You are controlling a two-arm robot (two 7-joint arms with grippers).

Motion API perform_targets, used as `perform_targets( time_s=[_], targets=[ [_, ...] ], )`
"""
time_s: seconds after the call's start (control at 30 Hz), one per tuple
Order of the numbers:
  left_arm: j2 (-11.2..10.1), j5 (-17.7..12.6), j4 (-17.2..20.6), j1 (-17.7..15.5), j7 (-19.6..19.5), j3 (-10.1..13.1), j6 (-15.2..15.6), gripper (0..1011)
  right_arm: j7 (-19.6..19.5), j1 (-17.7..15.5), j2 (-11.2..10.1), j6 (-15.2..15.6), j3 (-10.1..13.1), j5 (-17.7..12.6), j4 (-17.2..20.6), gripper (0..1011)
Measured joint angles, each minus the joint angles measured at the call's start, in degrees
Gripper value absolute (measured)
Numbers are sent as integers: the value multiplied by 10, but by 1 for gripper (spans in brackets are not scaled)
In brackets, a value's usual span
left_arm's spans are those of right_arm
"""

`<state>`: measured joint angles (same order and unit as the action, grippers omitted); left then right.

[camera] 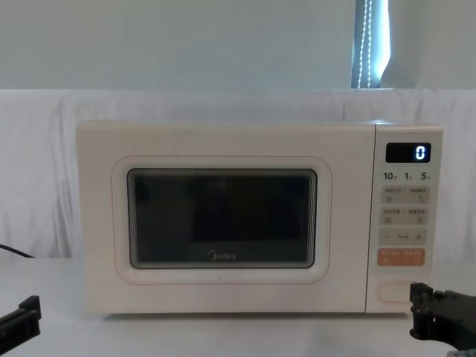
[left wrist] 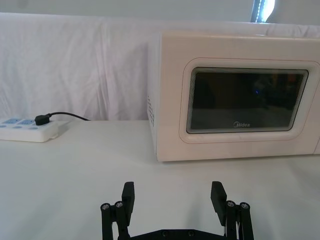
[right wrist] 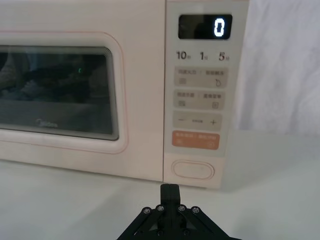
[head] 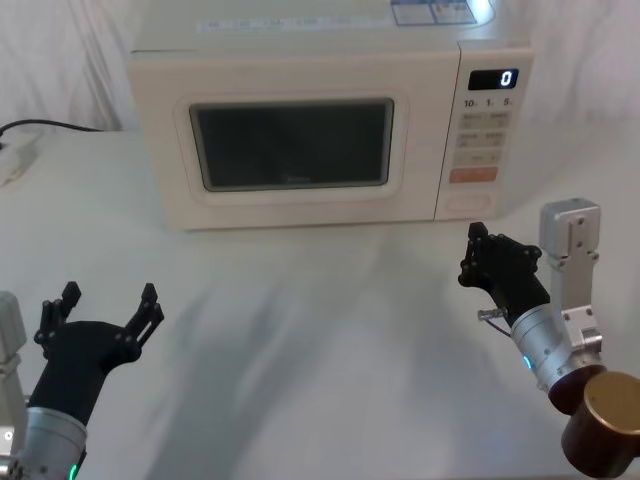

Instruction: Press the button to open the microwave door with one hand; close the microwave door with the other hand.

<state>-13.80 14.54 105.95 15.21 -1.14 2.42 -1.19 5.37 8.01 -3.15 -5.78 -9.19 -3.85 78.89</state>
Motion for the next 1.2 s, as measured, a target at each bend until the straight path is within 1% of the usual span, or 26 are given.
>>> perform_targets(
  time_s=[0.17,0.2,0.23,0.5,0.8,1.03,1.2],
  targets=[
    [0,0,0,0,0,0,0,1001,4,29,7,-11,9,-3,-49,0],
    [0,0,0,0,0,0,0,1001,4,29,7,-11,9,-3,-49,0],
    [0,0,0,0,0,0,0,1001,5,35,8,-14,11,-4,-60,0],
    [0,0,0,0,0,0,0,1001,13,66,11,-26,17,-7,-105,0],
    [0,0,0,0,0,0,0,1001,18,94,11,-26,19,-6,-141,0],
    [0,0,0,0,0,0,0,1001,18,119,8,-14,20,-1,-169,0],
    [0,0,0,0,0,0,0,1001,18,135,8,-13,22,0,-189,0]
  ],
)
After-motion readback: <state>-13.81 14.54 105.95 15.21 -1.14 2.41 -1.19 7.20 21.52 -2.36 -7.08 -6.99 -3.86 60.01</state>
